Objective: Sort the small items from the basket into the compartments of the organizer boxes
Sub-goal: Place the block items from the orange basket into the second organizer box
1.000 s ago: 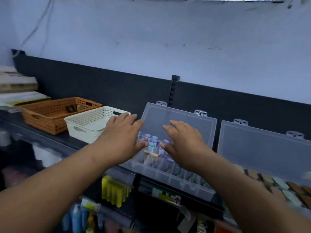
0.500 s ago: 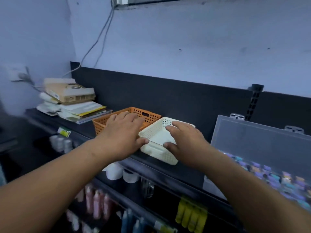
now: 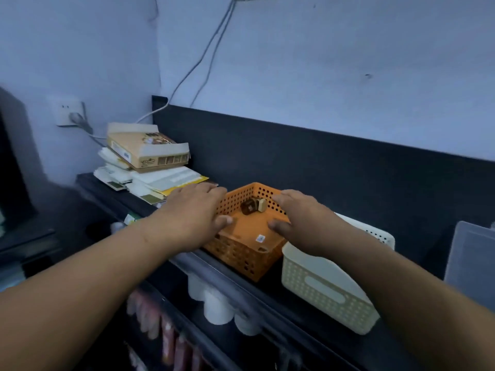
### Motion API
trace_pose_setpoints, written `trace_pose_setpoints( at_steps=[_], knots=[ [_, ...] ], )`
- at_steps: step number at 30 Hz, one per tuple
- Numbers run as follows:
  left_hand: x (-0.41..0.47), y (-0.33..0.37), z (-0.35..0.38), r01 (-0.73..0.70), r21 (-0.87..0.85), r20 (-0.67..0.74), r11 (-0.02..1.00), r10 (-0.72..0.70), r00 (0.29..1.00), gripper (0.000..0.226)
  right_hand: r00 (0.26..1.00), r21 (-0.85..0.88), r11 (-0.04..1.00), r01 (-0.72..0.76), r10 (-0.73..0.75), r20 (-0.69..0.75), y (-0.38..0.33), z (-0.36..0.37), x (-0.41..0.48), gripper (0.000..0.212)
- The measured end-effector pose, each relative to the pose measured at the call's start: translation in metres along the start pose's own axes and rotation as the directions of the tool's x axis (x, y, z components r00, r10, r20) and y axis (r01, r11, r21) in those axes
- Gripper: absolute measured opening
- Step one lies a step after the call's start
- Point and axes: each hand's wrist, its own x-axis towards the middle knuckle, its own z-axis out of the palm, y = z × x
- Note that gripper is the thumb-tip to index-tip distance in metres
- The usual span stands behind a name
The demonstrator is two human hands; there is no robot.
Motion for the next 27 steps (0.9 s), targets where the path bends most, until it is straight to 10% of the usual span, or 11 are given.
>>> trace_pose_setpoints(
  at_steps=[10, 19, 27],
  knots=[
    [0.081, -0.054, 0.037, 0.02, -0.034, 0.071, 0.999, -0.018, 0.997, 0.062, 0.96, 0.14, 0.988, 0.067, -0.102, 0.261, -0.018, 0.059, 0.122, 0.059],
    [0.138, -0.081, 0.066, -0.172, -0.25, 0.178, 0.953, 0.22, 0.959, 0.047, 0.762, 0.155, 0.983, -0.103, -0.022, 0.647, -0.021, 0.092, 0.162, 0.063],
    [0.169, -0.066, 0.076, -0.356, -0.359, 0.244, 0.863, 0.455, 0.857, 0.043, 0.833, 0.127, 0.942, -0.311, 0.206, 0.513, -0.004, 0.096, 0.167, 0.031]
  ],
)
